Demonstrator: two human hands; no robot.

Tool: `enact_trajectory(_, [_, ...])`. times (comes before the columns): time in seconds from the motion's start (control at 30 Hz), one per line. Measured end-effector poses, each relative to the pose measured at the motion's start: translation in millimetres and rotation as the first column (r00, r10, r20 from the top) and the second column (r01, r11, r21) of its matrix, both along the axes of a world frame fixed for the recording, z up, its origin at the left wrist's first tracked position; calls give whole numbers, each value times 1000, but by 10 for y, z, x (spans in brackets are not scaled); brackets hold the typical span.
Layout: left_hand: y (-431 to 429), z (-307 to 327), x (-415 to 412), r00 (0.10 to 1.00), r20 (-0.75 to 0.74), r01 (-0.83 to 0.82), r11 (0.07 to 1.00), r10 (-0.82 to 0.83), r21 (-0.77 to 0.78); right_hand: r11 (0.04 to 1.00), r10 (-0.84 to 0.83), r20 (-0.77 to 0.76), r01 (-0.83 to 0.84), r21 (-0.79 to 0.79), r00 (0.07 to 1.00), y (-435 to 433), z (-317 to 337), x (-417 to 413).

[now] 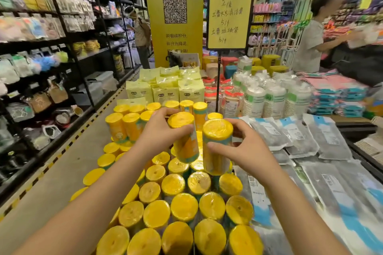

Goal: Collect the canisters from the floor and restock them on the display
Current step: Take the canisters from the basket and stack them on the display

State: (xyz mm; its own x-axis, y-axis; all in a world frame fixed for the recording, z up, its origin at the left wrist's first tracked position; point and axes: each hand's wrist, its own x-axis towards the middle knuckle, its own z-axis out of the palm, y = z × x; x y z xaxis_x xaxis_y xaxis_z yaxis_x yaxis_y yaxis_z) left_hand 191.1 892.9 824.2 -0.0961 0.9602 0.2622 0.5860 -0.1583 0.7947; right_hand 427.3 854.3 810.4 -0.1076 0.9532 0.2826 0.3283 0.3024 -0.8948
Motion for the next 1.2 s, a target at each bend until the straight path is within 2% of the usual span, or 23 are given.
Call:
enact_trajectory(0.17, [692, -171, 113, 996, -77, -36, 998, 32, -43, 1000, -3, 3, 3, -9, 1000, 309, -20, 50])
enact_trajectory(0.4, [1671, -418, 150, 979, -197, -57, 998, 53, -11, 1000, 2, -47, -4, -31, 999, 666, -97, 98])
enact_trajectory(0.57, [2074, -698, 121, 974, -221, -51, 998, 40, -44, 999, -8, -34, 6, -39, 999, 832, -199, 166])
enact_trajectory(0.97, [2292, -993, 123, 871, -484, -104, 995, 89, -3, 996, -33, -2, 32, -82, 999, 1016, -427, 246])
enact_trajectory(1.1, [2269, -957, 97, 822, -567, -71, 997, 54, -9, 997, -3, 15, 4, -77, 1000, 1263, -470, 162])
enact_trajectory(1.2, [2159, -924, 44, 824, -566, -25, 999, 38, 31, 997, -2, 51, 5, -72, 999, 1591, -528, 32])
